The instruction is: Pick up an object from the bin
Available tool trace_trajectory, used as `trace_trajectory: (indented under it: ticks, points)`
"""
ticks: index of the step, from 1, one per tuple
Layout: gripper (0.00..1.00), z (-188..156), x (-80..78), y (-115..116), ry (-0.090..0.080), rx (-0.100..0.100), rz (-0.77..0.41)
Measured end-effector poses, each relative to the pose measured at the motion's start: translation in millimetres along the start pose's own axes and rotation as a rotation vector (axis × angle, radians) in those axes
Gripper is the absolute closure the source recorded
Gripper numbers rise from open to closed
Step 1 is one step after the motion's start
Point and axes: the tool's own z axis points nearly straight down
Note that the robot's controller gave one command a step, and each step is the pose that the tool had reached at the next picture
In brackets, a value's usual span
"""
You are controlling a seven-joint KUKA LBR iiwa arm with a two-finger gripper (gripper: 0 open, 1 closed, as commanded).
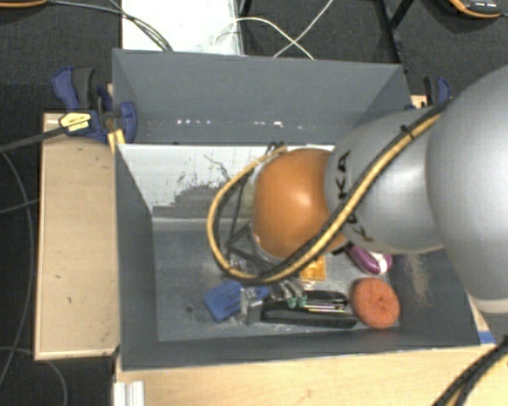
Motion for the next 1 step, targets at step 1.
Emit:
trace_trajectory:
  ticks: [1]
  points:
    - [1.00, -22.4, 0.5, 0.1, 0.000, 0.000, 0.000]
